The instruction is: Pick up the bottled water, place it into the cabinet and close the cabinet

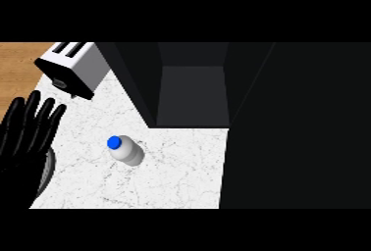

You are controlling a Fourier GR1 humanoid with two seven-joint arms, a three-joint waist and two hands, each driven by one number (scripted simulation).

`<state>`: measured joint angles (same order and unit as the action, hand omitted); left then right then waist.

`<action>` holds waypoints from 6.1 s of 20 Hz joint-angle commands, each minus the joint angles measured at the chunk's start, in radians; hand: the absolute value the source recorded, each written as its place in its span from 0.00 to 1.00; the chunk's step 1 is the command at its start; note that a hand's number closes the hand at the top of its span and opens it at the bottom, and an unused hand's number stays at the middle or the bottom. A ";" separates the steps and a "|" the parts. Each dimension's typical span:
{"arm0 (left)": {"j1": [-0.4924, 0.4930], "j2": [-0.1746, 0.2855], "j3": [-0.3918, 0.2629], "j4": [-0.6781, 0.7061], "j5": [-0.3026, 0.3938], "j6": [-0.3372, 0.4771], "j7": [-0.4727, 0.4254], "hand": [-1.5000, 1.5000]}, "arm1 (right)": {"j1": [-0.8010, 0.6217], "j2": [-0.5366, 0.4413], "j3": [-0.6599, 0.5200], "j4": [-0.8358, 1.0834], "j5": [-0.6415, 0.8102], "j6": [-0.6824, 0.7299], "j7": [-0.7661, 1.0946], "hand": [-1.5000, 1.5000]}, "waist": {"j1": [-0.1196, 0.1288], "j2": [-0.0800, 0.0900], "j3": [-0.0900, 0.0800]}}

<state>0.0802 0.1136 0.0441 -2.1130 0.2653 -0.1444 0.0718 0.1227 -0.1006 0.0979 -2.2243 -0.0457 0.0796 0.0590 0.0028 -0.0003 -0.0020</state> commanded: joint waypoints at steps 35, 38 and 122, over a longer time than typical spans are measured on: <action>0.024 -0.047 0.005 0.153 -0.087 -0.051 0.120 0.00 | 0.050 0.021 0.343 -0.356 0.166 -0.121 0.363 0.00 | -0.011 0.000 0.001; 0.054 -0.021 0.083 0.300 -0.061 -0.121 -0.018 0.00 | 0.032 0.028 0.398 -0.354 0.223 -0.143 0.369 0.00 | -0.011 0.000 0.000; -0.475 -0.114 -0.364 0.975 0.058 0.413 -0.540 1.00 | -0.003 -0.135 0.472 -0.354 0.180 -0.338 0.348 0.00 | -0.010 -0.004 0.002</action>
<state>-0.3653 0.0008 -0.2333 -1.0285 0.2773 0.1757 -0.5913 0.1301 -0.2322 0.5596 -2.4812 0.0725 -0.2546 0.3419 -0.0067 -0.0054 0.0002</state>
